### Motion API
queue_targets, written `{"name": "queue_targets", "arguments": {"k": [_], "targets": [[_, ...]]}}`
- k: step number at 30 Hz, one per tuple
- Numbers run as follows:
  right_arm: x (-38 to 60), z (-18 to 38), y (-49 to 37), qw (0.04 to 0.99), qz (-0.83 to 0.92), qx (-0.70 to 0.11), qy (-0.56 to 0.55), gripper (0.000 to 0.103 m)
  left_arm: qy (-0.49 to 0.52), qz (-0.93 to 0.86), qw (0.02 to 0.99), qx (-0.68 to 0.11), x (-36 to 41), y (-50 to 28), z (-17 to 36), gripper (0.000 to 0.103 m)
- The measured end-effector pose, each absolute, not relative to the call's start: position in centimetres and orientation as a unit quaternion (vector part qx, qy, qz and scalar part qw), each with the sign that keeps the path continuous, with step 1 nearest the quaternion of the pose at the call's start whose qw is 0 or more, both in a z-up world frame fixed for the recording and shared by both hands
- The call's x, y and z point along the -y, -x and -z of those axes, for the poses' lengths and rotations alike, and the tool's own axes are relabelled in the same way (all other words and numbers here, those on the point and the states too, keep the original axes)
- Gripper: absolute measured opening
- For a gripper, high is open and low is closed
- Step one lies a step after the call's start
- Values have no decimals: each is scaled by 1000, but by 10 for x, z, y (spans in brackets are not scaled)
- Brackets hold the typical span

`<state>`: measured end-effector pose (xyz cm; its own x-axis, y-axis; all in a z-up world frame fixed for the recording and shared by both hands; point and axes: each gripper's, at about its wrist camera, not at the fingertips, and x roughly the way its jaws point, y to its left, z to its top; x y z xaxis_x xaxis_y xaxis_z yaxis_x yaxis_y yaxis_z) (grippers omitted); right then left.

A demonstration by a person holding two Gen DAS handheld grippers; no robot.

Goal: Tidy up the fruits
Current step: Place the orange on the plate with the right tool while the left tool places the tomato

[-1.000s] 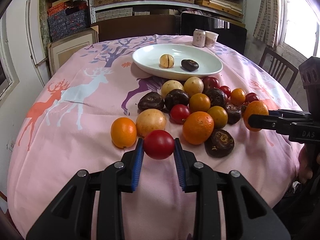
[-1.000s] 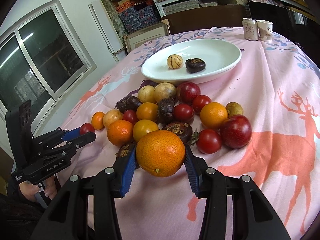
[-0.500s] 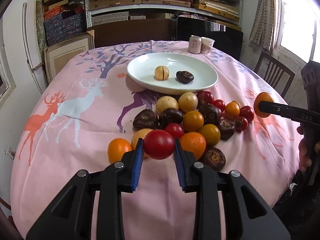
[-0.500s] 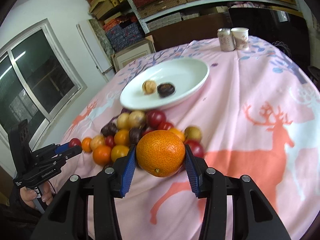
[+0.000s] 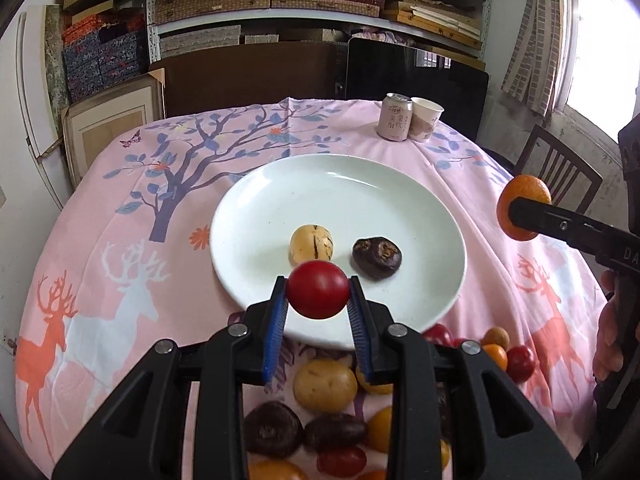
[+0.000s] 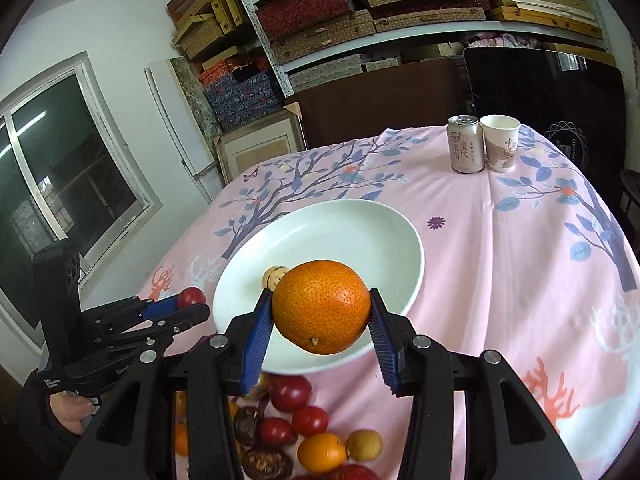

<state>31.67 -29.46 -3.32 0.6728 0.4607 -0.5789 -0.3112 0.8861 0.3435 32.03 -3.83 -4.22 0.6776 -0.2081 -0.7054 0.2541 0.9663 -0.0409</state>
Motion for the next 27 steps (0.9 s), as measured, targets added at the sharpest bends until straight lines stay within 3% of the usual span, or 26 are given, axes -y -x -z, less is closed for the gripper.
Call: {"name": "queue_targets", "arguments": {"k": [5, 6, 8, 9, 15, 19, 27], "targets": [[265, 52, -367, 898, -213, -374, -88, 48, -7, 99, 904, -417, 29, -371, 62, 33], [260, 56, -373, 898, -211, -377, -82, 48, -1, 94, 902, -420, 26, -377, 65, 37], [257, 59, -374, 904, -207, -366, -77, 54, 12, 84, 906, -415, 19, -381, 65, 63], [257, 58, -371, 907, -206, -358, -77, 60, 19, 79, 910, -407, 15, -380, 63, 66], [277, 48, -341, 918, -191, -337, -89, 64, 15, 88, 918, -386, 13, -348, 43, 68], [298, 50, -305, 919, -187, -330, -108, 71, -12, 103, 924, -369, 17, -300, 35, 78], [333, 81, -251, 903, -177, -358, -160, 73, -66, 99, 913, -390, 4, -216, 66, 78]]}}
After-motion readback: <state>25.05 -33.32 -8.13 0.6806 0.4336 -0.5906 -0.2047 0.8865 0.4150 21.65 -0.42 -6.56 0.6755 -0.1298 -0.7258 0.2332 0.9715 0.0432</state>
